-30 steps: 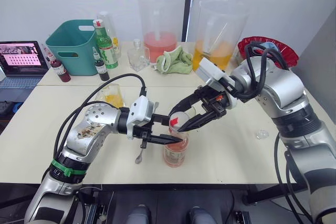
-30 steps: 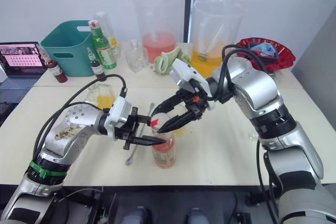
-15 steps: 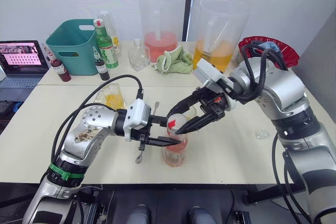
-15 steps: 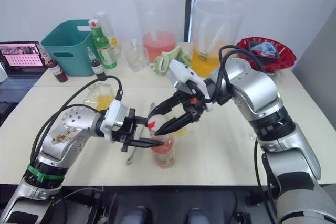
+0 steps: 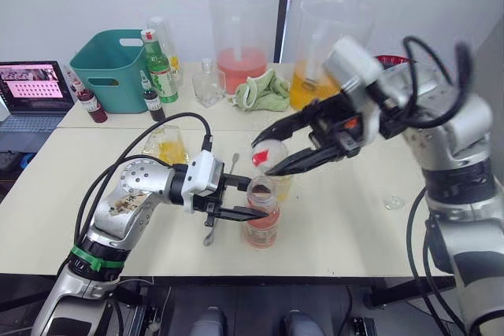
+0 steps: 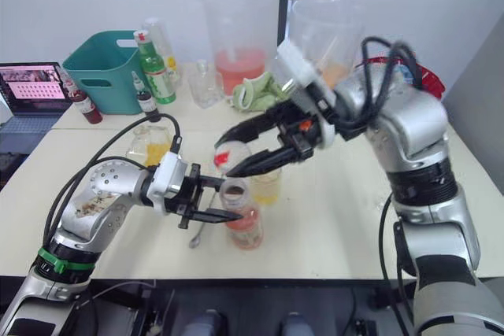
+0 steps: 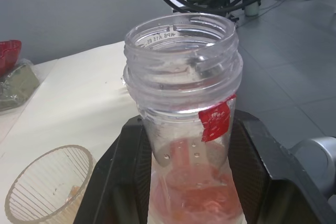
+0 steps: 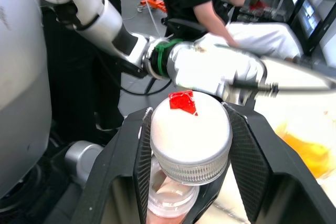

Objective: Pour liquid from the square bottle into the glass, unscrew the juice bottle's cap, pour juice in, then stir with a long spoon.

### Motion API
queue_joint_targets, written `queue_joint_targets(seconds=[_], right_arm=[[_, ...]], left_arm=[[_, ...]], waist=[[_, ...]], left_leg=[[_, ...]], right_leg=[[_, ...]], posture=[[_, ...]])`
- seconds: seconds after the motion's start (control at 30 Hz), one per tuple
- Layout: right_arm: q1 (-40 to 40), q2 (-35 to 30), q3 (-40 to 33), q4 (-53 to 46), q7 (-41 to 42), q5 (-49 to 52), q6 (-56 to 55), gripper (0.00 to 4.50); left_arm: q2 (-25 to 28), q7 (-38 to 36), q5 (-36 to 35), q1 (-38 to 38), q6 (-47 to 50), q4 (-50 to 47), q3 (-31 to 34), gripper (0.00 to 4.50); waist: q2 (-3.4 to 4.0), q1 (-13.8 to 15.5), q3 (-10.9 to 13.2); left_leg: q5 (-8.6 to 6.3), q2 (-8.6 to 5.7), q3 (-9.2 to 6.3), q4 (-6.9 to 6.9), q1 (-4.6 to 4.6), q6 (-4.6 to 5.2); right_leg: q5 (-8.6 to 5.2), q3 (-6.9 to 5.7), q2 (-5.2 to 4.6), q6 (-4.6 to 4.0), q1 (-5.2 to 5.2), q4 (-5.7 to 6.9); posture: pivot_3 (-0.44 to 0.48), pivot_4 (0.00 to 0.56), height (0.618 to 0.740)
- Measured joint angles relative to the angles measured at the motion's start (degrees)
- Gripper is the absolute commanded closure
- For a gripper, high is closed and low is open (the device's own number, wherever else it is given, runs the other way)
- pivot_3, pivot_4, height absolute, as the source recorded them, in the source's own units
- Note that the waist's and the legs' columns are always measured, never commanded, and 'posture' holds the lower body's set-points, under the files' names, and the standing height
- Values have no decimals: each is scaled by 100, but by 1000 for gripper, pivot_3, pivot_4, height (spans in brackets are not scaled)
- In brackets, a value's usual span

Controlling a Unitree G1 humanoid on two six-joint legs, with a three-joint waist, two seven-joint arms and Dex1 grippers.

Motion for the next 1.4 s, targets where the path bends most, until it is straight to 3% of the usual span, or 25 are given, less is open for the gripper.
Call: queue_joint_targets(seconds=[0.33, 0.5, 0.63, 0.73, 0.97, 1.13, 1.4], right_arm=[[48, 35, -38, 359, 18, -160, 3, 2837], [1617, -728, -1213, -423, -1392, -158, 659, 2837], [2914, -806, -1901, -1194, -2611, -171, 1137, 2837], [4153, -440, -2475, -2000, -3863, -332, 1387, 2837], [5991, 821, -2711, -2281, -6083, -1492, 918, 2837], [6507, 1235, -2761, -1817, -6523, -1972, -44, 2837], [6499, 1474, -2494, -1013, -6488, -2185, -749, 2837]], left_arm=[[0, 53, 0, -125, 215, -76, -71, 2549], [-61, 131, -1, -162, 341, -107, -101, 2549], [-84, 155, -2, -124, 388, -162, -57, 2549], [-100, 175, -9, -76, 396, -177, -33, 2549], [-145, 209, -9, -97, 421, -158, -29, 2549], [-145, 206, -10, -93, 429, -162, -22, 2549], [-146, 207, -10, -107, 425, -90, -11, 2549]], waist=[[0, 13, 0], [-4, 121, -1], [4, 69, -4], [5, 50, -6], [6, 24, -8], [8, -2, -9], [8, -3, -10]], left_leg=[[0, 0, -1, -2, -10, 0], [0, -7, -6, 0, -26, 0], [0, -1, 2, -8, -28, 0], [0, -3, -3, -14, -30, 0], [2, -8, 2, -10, -29, -3], [2, -5, 5, -11, -22, -3], [2, -5, 8, -11, -5, -3]], right_leg=[[0, 0, -1, 0, -11, 3], [0, -1, -6, 0, -10, -5], [0, 7, 0, 0, -24, 1], [0, 6, 1, 0, -21, -2], [-1, 11, -2, 2, -17, -5], [-1, 13, 1, 2, -15, -4], [-1, 15, 2, 2, 2, -6]], posture=[[0, 150, 740], [0, 150, 740], [0, 150, 740], [0, 150, 740], [0, 150, 740], [0, 150, 740], [0, 150, 740]])
